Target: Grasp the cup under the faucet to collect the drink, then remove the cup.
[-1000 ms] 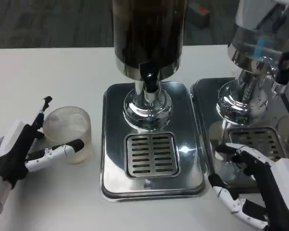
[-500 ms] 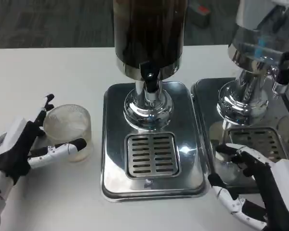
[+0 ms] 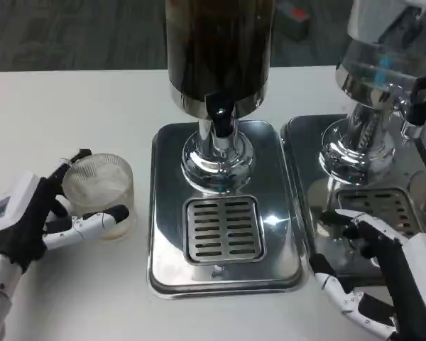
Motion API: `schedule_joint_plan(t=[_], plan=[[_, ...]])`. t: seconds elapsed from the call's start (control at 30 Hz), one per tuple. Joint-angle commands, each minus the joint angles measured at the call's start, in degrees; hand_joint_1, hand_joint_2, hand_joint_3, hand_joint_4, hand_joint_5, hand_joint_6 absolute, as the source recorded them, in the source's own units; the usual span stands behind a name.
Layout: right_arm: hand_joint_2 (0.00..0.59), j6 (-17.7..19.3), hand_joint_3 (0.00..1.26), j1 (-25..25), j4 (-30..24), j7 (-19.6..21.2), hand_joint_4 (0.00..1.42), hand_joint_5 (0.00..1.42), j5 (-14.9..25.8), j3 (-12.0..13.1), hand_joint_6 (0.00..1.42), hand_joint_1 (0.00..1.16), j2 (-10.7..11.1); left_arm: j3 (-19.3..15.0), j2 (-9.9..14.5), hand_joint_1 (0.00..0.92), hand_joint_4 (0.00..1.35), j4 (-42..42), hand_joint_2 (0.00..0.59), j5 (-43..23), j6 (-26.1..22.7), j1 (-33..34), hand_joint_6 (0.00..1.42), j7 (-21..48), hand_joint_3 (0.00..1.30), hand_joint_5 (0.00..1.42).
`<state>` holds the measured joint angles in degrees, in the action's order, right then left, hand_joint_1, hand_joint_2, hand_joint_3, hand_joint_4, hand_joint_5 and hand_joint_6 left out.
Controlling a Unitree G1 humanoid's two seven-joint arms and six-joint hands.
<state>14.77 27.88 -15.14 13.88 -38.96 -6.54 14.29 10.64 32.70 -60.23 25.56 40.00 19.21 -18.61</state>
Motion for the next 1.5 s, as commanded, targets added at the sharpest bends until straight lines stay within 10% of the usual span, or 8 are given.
schedule_joint_plan(t=[0.03,0.87,1.5], plan=[[0.344,-0.23,0.37,0.44,-0.63,0.52,0.31,0.37,0.30,0.67,0.52,0.52,-0.13,1.10,-0.60,0.279,0.33,-0.49,0.025,1.25,0.75,-0.46,0.72,-1.20,0.20,0.53],[0.358,0.41,0.43,0.39,-0.37,0.52,0.34,0.39,1.69,1.54,0.54,0.46,-0.61,1.87,-2.33,0.384,0.62,1.63,0.060,4.01,-0.36,-1.91,1.27,-10.76,0.48,0.86],[0.355,0.93,0.43,-0.63,1.10,1.33,0.36,0.39,2.54,1.17,0.54,0.45,-0.74,1.14,-3.76,0.443,0.85,1.79,0.043,4.89,1.30,-3.83,1.42,-20.65,0.69,1.05]])
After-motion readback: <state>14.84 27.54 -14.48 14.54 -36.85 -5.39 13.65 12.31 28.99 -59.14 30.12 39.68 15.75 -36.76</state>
